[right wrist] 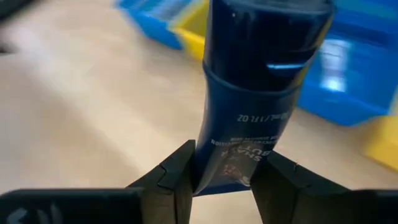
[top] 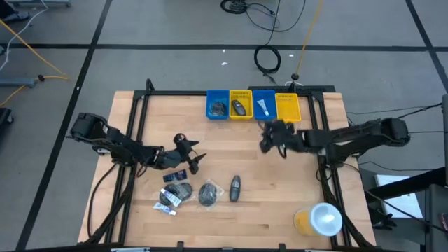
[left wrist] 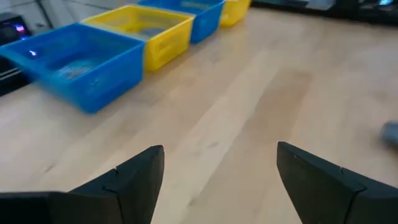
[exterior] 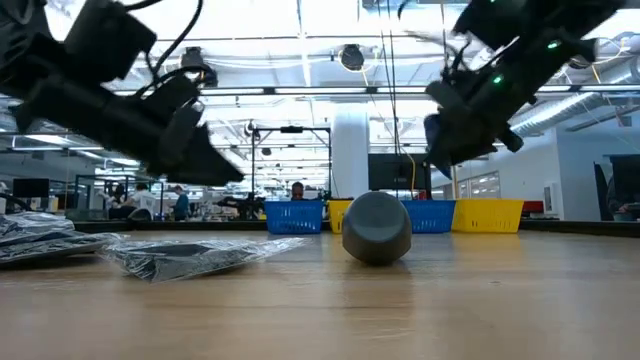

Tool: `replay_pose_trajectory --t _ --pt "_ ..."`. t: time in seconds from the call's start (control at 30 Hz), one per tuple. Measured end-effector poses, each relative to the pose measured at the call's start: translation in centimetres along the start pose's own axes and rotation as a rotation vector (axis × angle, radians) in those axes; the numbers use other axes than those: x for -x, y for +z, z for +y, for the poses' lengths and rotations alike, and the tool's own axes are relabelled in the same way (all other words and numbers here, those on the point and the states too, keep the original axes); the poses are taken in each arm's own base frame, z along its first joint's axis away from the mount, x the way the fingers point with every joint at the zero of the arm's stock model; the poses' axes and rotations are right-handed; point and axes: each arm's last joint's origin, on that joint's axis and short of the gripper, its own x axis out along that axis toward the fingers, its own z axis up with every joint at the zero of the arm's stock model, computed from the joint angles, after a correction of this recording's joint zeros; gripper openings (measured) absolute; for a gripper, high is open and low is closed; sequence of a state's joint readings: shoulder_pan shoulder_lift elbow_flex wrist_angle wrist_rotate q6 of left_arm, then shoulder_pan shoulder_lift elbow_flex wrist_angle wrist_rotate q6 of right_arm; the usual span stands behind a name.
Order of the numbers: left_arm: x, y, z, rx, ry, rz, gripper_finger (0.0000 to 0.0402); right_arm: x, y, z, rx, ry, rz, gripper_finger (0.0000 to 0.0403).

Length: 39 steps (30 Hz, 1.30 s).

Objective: Pick & Place Travel size toiletries
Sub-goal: Put the blue shave cream into the right yellow bin

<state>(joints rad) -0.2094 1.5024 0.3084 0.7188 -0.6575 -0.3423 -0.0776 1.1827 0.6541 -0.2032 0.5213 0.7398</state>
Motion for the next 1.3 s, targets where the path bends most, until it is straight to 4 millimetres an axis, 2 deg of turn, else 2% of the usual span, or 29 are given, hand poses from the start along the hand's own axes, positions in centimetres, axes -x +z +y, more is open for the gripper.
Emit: replay_pose_trajectory --t 0.27,0.4,0.6,0.77,1.1,1.3 --pt "0.5 -0.8 0.2 -0.025 0.050 0.004 0.0290 -1.8 5.0 -5.0 -0.052 -0.323 0.120 0.0115" --pt "0.8 -0.9 -0.1 -0.033 0.043 0.003 0.0291 -2.6 6.4 -7.4 -0.115 -0.400 0.143 0.0115" --pt "0.9 -1.0 -0.2 -0.034 0.036 0.002 0.0285 -4.7 6.4 -10.0 -0.175 -0.452 0.234 0.0115" --pt "0.9 -1.0 -0.2 -0.022 0.035 0.001 0.0285 -6.3 6.0 -11.3 -0.199 -0.504 0.281 0.0115" --pt "0.9 -1.0 -0.2 -0.009 0.034 0.002 0.0285 -8.9 4.9 -12.5 -0.239 -0.496 0.378 0.0116" --pt "1.0 -1.0 -0.4 -0.011 0.024 0.001 0.0285 -9.2 5.1 -12.4 -0.243 -0.483 0.351 0.0119"
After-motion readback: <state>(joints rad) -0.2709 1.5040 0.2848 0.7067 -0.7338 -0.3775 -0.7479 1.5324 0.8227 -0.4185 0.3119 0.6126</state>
